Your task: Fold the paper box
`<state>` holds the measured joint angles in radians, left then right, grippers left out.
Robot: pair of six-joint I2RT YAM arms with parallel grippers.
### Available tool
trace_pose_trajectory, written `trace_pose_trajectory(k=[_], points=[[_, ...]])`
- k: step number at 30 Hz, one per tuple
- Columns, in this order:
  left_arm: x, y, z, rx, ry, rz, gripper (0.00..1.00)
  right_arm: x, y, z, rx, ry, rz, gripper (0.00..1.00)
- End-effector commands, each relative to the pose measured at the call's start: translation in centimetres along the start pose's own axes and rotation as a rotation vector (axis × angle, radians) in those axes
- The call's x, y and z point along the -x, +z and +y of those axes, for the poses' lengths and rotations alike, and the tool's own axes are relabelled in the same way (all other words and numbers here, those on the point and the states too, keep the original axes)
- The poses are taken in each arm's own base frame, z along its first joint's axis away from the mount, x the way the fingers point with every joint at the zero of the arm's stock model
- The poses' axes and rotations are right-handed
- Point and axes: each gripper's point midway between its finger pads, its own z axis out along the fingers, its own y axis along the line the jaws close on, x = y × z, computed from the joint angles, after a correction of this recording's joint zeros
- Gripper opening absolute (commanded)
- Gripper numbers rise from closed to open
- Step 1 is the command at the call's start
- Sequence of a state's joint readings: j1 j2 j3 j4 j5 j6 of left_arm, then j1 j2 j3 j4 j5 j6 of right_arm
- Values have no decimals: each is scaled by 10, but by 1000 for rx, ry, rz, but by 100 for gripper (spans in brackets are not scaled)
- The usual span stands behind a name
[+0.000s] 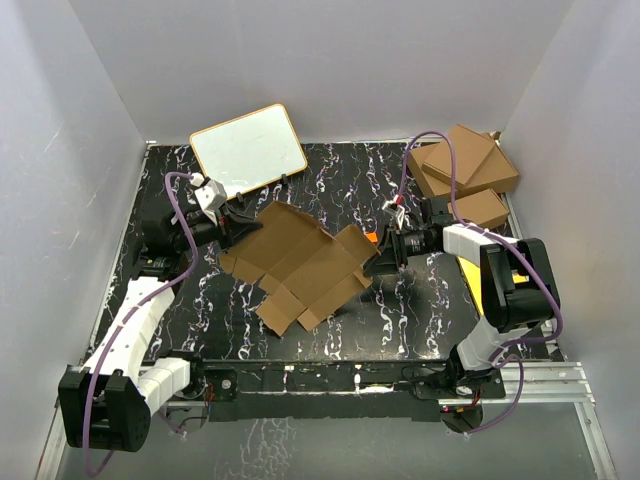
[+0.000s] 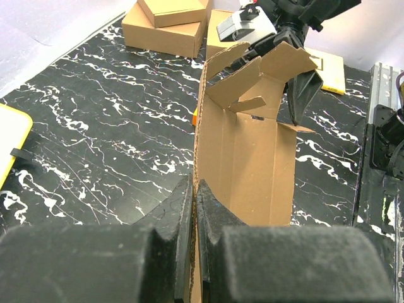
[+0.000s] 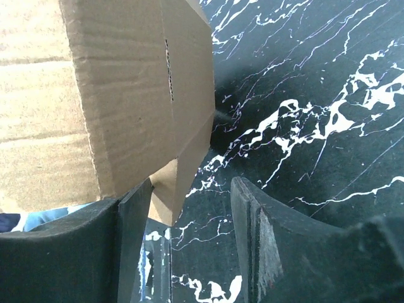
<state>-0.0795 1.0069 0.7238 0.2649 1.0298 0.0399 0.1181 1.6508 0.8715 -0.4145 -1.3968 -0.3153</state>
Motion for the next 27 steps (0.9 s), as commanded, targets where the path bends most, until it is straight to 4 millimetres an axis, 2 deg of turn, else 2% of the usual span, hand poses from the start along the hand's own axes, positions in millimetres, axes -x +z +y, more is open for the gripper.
trace_pose_trajectory(k=[1, 13, 17, 20, 23, 27], points=[[9, -2, 1, 7, 33, -24, 0, 7, 4, 8, 73, -31, -28, 60], [8, -3, 7, 33, 26, -23, 0, -3, 15, 6, 62, 72, -13, 60], [8, -2, 8, 33, 24, -23, 0, -7, 22, 3, 54, 103, 3, 57], [7, -2, 8, 31, 21, -26, 0, -9, 25, 1, 53, 116, 10, 45], [7, -2, 8, 29, 17, -27, 0, -9, 27, 1, 58, 120, 14, 27], [8, -2, 7, 30, 20, -27, 0, -5, 27, 0, 48, 100, 10, 8]])
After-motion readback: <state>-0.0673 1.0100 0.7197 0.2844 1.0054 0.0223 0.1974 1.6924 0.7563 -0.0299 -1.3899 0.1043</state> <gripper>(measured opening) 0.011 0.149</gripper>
